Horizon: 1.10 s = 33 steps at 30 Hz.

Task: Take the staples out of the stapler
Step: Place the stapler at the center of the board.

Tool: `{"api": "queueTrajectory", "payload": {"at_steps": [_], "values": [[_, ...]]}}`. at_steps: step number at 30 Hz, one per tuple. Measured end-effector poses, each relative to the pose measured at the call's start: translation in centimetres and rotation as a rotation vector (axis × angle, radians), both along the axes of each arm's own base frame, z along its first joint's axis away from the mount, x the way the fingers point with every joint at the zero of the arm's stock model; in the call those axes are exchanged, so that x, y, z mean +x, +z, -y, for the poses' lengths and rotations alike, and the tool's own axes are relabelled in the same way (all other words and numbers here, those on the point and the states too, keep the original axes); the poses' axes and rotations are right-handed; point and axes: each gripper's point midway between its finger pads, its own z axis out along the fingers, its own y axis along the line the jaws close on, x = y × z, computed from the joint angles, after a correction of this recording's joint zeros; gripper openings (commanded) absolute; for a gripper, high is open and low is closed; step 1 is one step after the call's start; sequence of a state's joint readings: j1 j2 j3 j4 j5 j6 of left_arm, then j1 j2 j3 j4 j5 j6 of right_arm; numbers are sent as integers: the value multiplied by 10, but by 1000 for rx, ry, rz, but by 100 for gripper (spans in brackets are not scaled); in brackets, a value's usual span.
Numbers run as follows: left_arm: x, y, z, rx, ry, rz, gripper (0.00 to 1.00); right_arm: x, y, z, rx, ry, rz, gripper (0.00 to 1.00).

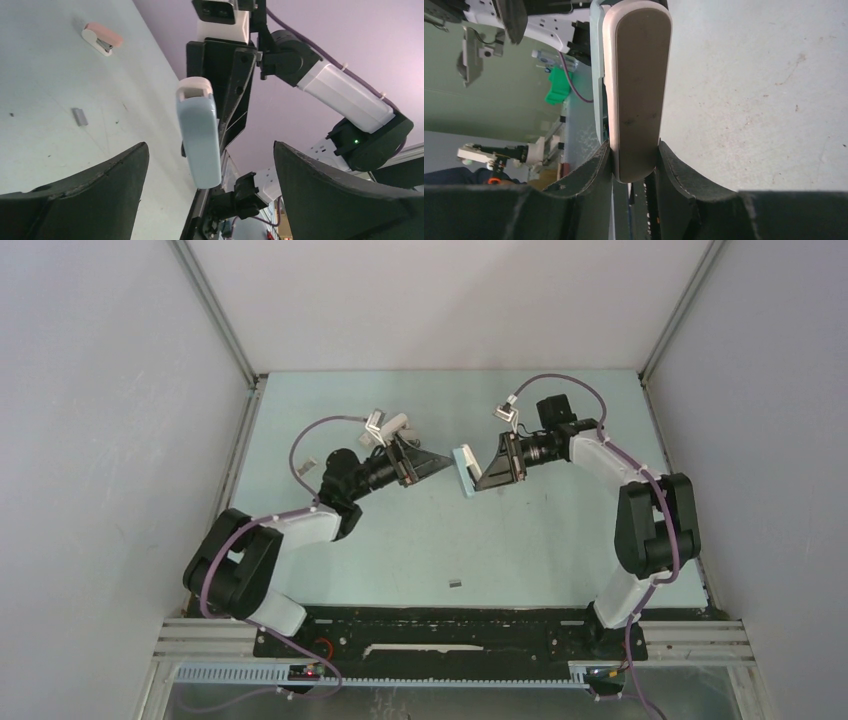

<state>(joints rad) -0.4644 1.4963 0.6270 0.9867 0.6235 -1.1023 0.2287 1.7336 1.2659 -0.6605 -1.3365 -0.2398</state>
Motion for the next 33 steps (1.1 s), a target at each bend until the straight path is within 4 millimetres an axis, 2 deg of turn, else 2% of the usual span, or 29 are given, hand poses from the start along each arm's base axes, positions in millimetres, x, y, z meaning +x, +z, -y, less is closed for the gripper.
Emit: {"api": "queueTrajectory", "payload": {"at_steps": [3, 5, 8, 12, 14, 18, 19, 20, 22, 24, 29, 31, 33], "values": [[-2, 5, 6, -27, 14, -12, 94, 0, 3, -5, 14, 1, -32, 0], [-3, 7, 9, -40, 19, -20, 86, -1, 6, -10, 25, 10, -40, 0], [-3, 4, 13, -49, 19, -41, 66, -3, 9, -17, 37, 29, -51, 0], [-2, -9, 20, -42, 7, -92, 51, -4, 9, -23, 37, 36, -68, 0], [-2, -14, 21, -38, 2, -112, 36, -3, 9, -23, 35, 34, -76, 0], [-1, -14, 23, -44, 3, -130, 15, 1, 4, -23, 13, 15, -79, 0], [-1, -15, 23, -43, 5, -135, 7, 1, 4, -23, 11, 13, -81, 8], [-1, -15, 23, -42, 6, -137, 1, 1, 3, -24, 10, 13, -81, 21], [0, -17, 23, -39, 7, -143, 0, 0, 2, -24, 4, 12, -81, 44], [0, -17, 23, -37, 8, -145, 0, -2, 1, -26, -1, 17, -81, 63], [2, -23, 19, -22, 18, -172, 0, -10, -2, -31, -13, 44, -61, 85], [5, -23, 14, -18, 31, -180, 0, -11, -2, -30, -17, 48, -47, 90], [8, -21, 3, -12, 56, -188, 0, -12, -3, -29, -21, 50, -35, 92]]}}
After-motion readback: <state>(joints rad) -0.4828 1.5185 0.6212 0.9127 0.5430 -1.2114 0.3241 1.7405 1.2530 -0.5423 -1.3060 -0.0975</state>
